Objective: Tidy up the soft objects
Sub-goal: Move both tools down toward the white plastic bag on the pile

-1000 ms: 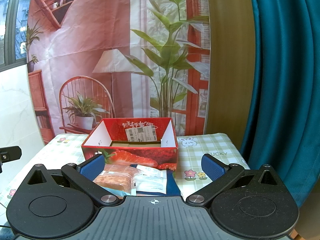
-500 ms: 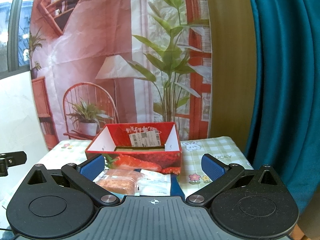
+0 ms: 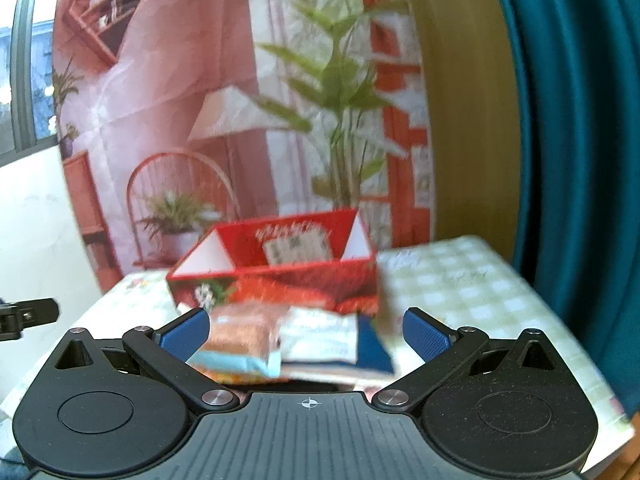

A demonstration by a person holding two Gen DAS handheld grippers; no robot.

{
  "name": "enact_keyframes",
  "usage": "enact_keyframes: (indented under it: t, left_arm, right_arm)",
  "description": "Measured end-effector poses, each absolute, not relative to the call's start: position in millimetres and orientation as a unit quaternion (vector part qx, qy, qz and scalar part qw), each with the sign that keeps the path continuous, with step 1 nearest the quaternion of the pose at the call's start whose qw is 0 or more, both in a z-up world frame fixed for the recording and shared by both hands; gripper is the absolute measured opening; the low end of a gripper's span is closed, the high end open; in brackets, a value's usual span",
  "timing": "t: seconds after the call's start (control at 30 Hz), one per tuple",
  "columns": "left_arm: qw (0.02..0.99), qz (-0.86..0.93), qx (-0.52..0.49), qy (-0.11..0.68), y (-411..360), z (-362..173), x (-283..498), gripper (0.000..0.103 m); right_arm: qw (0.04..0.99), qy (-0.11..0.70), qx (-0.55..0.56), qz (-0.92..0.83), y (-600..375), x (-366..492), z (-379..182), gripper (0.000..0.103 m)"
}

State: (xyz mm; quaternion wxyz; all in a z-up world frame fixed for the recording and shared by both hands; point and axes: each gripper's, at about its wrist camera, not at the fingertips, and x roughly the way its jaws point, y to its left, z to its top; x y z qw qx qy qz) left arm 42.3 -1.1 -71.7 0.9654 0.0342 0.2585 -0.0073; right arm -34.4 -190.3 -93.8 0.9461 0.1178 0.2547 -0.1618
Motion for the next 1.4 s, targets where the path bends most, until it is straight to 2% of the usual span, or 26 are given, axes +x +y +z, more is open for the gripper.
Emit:
enact_keyframes:
  t: [0.13,0.33,0.4,0.43,0.5,0.73,0.8,0.9,1.4]
  left_arm:
    - [0.957,-0.022,0.036,0.286,5.0,-88.9,49.7,0.103]
    - [0.960,-0.043,0.002,0.278,2.2,-109.2,62.7,0.101]
    - [0.960,-0.053,-0.010,0.276,-0.6,-115.2,65.9,0.092]
    - [0.959,-0.060,-0.015,0.278,-2.0,-117.4,67.4,0.091]
    - [0.956,-0.076,-0.032,0.282,-4.5,-122.3,71.0,0.083]
    - [0.946,-0.102,-0.041,0.305,3.4,-139.2,74.5,0.067]
    - [0.945,-0.106,-0.044,0.306,5.0,-142.6,74.4,0.067]
    - [0.944,-0.112,-0.049,0.307,5.4,-145.7,73.8,0.067]
    - [0.933,-0.133,-0.066,0.329,9.0,-157.5,76.8,0.067]
  right_arm:
    - [0.943,0.273,0.111,-0.154,-185.0,-28.7,-112.7,0.103]
    - [0.941,0.283,0.094,-0.159,-178.2,-24.4,-134.5,0.103]
    - [0.940,0.289,0.093,-0.155,-177.0,-24.5,-141.8,0.100]
    - [0.939,0.293,0.094,-0.151,-176.4,-24.2,-145.7,0.098]
    - [0.938,0.299,0.097,-0.145,-176.0,-23.5,-152.1,0.091]
    - [0.933,0.321,0.097,-0.127,-173.8,-22.6,-172.3,0.077]
    - [0.933,0.325,0.098,-0.122,-174.2,-23.0,-176.5,0.071]
    - [0.931,0.331,0.101,-0.118,-175.0,-22.7,-181.5,0.069]
    - [0.924,0.349,0.114,-0.109,-178.4,-19.2,-194.2,0.069]
